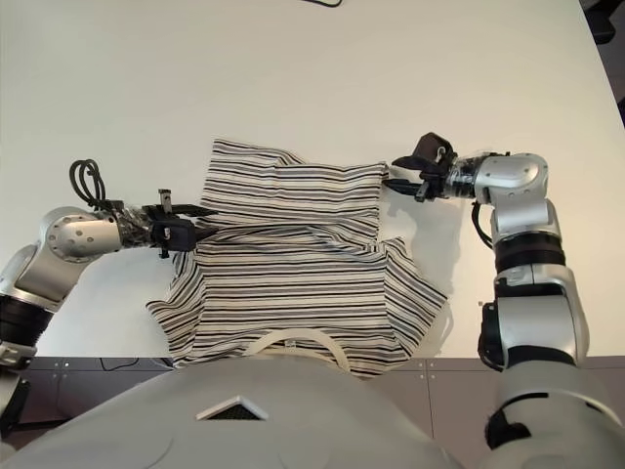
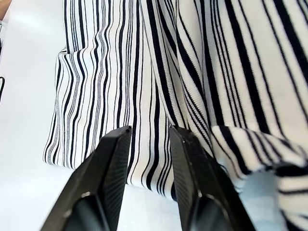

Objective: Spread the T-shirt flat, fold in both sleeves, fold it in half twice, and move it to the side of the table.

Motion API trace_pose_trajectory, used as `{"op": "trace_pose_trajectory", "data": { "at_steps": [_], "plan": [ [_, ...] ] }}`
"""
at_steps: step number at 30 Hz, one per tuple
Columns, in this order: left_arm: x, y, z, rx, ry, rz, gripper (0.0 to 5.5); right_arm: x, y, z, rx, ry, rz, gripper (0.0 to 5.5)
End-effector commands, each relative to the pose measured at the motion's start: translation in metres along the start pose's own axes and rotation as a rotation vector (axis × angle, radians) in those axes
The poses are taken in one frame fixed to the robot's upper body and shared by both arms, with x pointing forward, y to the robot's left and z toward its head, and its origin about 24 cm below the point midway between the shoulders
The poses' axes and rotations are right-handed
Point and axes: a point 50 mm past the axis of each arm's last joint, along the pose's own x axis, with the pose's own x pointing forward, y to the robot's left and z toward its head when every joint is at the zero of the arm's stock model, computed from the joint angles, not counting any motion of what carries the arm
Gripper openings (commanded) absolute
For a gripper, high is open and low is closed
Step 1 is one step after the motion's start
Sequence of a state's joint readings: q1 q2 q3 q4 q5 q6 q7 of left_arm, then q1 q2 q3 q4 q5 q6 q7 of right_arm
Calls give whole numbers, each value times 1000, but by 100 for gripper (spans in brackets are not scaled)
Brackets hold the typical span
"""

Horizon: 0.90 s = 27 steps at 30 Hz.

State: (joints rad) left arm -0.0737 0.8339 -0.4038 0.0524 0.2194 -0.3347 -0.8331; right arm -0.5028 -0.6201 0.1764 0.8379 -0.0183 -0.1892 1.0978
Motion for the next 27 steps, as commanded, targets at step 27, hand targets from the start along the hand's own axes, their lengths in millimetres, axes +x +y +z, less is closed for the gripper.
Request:
{"op": "trace_pose_trajectory", "data": {
  "at_steps": [27],
  "plan": [
    [5, 25, -29, -83, 67, 140, 149, 39, -12, 66, -190, -346, -182, 191]
  ]
}}
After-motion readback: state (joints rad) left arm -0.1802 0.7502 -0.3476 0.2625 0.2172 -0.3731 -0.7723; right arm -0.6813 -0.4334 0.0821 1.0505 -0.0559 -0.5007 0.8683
